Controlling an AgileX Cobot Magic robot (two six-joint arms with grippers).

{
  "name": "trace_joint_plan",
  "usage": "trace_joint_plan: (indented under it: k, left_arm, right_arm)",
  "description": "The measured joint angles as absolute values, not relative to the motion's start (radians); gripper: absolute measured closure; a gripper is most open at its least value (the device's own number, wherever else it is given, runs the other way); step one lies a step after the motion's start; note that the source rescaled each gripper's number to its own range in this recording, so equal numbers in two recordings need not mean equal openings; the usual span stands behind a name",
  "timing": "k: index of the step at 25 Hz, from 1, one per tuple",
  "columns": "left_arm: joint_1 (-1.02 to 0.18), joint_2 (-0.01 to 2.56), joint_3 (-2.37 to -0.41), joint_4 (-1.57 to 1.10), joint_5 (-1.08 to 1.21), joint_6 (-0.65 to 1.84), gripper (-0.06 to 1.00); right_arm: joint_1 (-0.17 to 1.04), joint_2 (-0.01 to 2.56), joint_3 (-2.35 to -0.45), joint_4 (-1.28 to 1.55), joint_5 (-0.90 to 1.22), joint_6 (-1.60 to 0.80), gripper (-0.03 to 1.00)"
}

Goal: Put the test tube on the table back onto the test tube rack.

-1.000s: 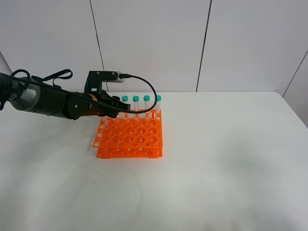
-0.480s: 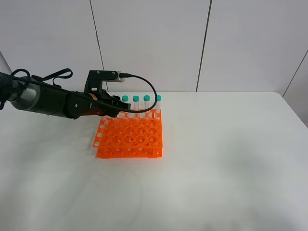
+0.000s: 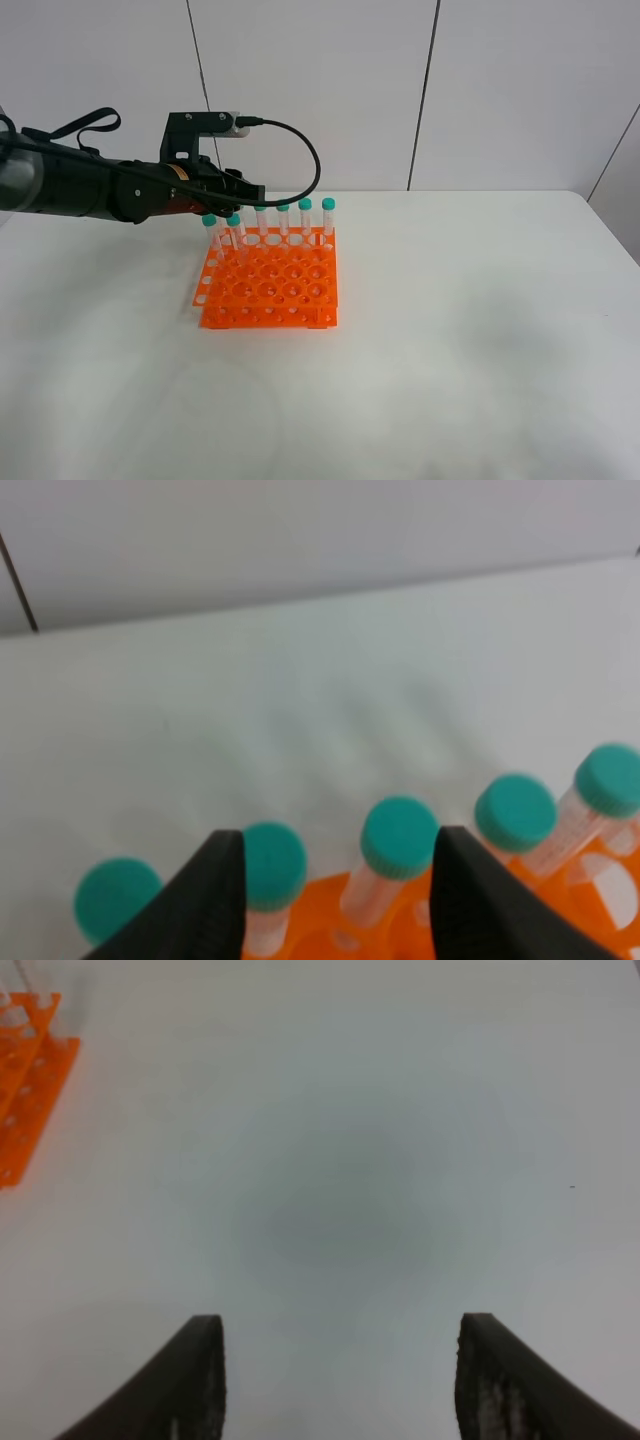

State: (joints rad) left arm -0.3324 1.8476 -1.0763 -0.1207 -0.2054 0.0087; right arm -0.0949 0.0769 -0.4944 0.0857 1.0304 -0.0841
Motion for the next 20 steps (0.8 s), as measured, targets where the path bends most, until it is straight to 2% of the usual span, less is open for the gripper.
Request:
trace_joint_plan:
  k: [9, 20]
  left_arm:
    - [-0.306, 1.725, -1.108, -0.121, -0.083, 0.064, 0.53]
    - [-0.124, 1.657, -1.108, -0.071, 0.022, 0.066, 0.53]
  right_arm:
    - [-0.095, 0.077, -0.494, 0.086, 1.030, -0.084, 0.11]
    - [-0.095, 0.077, -0.494, 0.086, 1.030, -0.084, 0.11]
